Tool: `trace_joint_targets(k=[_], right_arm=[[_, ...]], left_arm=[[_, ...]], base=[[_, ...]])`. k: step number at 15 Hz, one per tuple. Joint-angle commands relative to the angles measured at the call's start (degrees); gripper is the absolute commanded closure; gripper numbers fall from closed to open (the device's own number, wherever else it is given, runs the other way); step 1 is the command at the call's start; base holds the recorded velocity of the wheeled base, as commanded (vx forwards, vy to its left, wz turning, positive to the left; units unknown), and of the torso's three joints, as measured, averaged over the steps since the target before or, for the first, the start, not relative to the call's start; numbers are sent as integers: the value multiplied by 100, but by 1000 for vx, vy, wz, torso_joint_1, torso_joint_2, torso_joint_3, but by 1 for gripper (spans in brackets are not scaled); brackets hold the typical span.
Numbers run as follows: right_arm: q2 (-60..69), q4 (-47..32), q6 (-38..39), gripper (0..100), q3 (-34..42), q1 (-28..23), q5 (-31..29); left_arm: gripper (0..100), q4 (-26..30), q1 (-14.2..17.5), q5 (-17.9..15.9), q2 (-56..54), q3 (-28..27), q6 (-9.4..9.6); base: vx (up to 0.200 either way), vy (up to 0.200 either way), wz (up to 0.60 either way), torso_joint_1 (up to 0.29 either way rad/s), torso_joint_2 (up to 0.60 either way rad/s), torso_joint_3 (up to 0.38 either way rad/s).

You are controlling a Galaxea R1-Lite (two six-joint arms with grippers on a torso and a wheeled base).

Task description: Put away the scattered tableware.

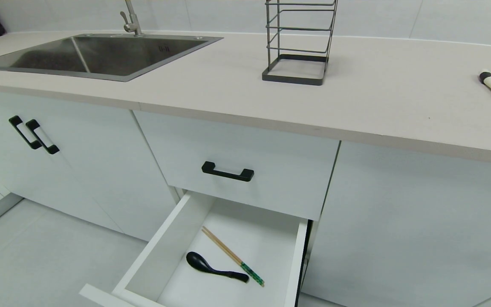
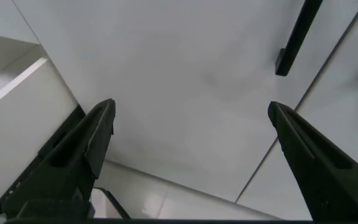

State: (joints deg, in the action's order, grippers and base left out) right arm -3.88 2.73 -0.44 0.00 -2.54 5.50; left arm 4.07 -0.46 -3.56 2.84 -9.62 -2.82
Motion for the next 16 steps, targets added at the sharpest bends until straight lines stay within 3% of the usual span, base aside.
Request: trace_joint_targets(k=[1, 3, 5, 6, 11, 16], right_arm=[[388, -9, -106, 0, 0, 280, 127], [388, 8, -70, 0, 0, 271, 619], [388, 17, -114, 0, 0, 271, 373], [388, 17, -88, 0, 0, 262, 329], [388, 26, 44, 0, 0, 262, 320], [388, 26, 176, 0, 0, 262, 320]], left_arm=[[0, 674, -217, -505, 1166, -981, -123], [0, 779, -419, -954, 1975, -849, -96], [0, 779, -446, -989, 2449, -567, 238], [0, 779, -463, -1024, 2757, -392, 317], [0, 797, -1202, -1147, 3917, -277, 334], [0, 674, -1580, -1182, 5622, -409, 343]], base=[[0, 0, 0, 0, 0, 0], [0, 0, 0, 0, 0, 0], [0, 0, 0, 0, 0, 0], [0, 0, 0, 0, 0, 0], [0, 0, 0, 0, 0, 0], [0, 0, 0, 0, 0, 0]])
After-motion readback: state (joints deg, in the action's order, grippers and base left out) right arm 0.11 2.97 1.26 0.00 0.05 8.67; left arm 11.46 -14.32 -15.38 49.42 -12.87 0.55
